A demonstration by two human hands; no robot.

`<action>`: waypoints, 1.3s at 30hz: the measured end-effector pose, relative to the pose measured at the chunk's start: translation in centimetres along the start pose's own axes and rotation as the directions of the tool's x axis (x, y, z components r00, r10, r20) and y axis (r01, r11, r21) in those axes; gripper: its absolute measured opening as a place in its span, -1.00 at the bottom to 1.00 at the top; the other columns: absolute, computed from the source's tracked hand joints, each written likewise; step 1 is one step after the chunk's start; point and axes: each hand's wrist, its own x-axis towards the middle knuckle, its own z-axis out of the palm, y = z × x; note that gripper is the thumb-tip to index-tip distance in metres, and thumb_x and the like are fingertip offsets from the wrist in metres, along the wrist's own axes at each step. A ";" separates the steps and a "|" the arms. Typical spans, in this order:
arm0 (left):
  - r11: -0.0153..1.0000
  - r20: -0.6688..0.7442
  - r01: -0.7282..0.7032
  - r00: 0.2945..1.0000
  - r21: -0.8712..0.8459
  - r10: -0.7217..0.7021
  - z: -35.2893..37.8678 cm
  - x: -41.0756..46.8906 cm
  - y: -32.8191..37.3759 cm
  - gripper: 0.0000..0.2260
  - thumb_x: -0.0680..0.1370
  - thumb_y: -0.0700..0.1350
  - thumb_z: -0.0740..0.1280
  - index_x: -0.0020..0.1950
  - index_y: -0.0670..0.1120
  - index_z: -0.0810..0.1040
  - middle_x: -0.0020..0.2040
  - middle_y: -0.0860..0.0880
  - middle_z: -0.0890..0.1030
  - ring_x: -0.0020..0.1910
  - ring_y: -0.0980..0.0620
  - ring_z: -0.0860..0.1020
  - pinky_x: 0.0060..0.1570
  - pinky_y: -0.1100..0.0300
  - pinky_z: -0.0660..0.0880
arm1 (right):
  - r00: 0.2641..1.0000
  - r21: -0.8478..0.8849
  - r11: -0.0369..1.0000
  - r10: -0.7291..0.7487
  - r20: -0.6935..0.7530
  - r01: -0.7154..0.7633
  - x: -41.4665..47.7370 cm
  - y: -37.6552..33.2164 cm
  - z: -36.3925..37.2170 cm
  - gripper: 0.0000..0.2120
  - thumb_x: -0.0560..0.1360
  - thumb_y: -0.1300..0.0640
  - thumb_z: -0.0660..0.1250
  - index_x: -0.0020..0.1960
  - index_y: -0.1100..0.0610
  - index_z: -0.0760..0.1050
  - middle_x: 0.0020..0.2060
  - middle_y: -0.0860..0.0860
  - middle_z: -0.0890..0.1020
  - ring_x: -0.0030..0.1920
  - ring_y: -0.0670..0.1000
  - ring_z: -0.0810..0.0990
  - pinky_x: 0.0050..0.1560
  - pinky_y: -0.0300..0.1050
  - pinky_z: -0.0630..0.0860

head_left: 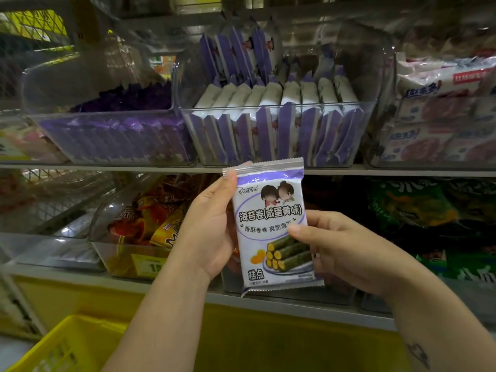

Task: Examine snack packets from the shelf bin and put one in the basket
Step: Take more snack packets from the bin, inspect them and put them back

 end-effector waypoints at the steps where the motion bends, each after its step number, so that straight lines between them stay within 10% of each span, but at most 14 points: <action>1: 0.999 0.034 -0.002 0.999 0.034 0.001 -0.1 -0.1 0.1 -0.71 0.49 0.09 0.29 0.01 -0.02 0.71 0.05 -0.17 0.70 0.04 -0.11 0.68 -0.03 -0.09 0.63 | 1.000 0.019 1.000 -0.012 -0.015 0.012 -0.1 -0.1 0.0 -0.73 0.47 0.03 0.36 0.09 0.13 0.64 0.04 0.20 0.69 0.03 0.13 0.68 0.05 -0.01 0.62; 5: 0.990 0.239 0.037 0.968 0.137 -0.069 -0.5 -0.4 0.8 -0.50 0.39 0.06 0.44 0.32 0.01 0.53 0.20 -0.12 0.64 0.14 -0.11 0.64 -0.03 -0.01 0.64 | 0.981 0.171 0.973 -0.131 -0.143 0.154 -0.3 -1.3 0.1 -0.70 0.46 0.08 0.29 0.13 0.17 0.60 0.03 0.19 0.69 -0.01 0.12 0.70 -0.10 -0.07 0.65; 12: 0.982 0.299 -0.012 0.953 0.191 -0.046 -0.3 -0.7 0.4 -0.56 0.35 -0.10 0.51 0.23 0.05 0.60 0.16 -0.04 0.67 0.13 -0.01 0.64 -0.06 0.20 0.60 | 0.901 0.238 0.907 -0.252 -0.354 0.347 -0.4 -2.1 0.6 -0.69 0.44 0.06 0.28 0.14 0.14 0.55 0.04 0.13 0.70 0.04 0.10 0.69 -0.12 -0.09 0.64; 24: 0.961 0.388 -0.260 0.898 0.091 0.206 1.1 -1.4 2.2 -0.55 0.36 -0.24 0.47 0.20 0.10 0.63 0.18 -0.04 0.65 0.07 0.00 0.65 -0.04 0.18 0.60 | 0.936 0.439 0.835 -0.234 -0.263 0.332 -1.2 -3.9 1.5 -0.67 0.44 -0.01 0.25 -0.02 0.14 0.71 0.07 0.20 0.68 0.03 0.13 0.70 -0.14 -0.08 0.64; 32: 0.929 0.321 -0.369 0.884 0.031 0.340 2.1 -1.8 3.0 -0.66 0.39 -0.21 0.49 0.10 0.11 0.68 0.06 0.04 0.68 0.00 0.09 0.66 -0.05 0.25 0.59 | 0.951 0.551 0.776 -0.254 -0.175 0.308 -1.6 -4.7 1.4 -0.47 0.49 -0.14 0.19 0.30 0.18 0.51 0.21 0.17 0.62 0.18 0.13 0.63 -0.06 -0.03 0.65; 39: 0.439 0.358 -0.555 0.816 0.706 0.455 2.3 -2.5 2.6 -0.67 0.51 -0.06 0.42 0.23 0.23 0.52 0.37 0.19 0.39 0.41 0.18 0.33 0.40 0.24 0.29 | 0.865 0.278 0.843 -0.358 -0.351 0.461 -1.1 -4.6 1.6 -0.55 0.42 -0.12 0.23 0.20 0.08 0.56 0.10 0.12 0.68 0.07 0.10 0.68 -0.10 -0.06 0.66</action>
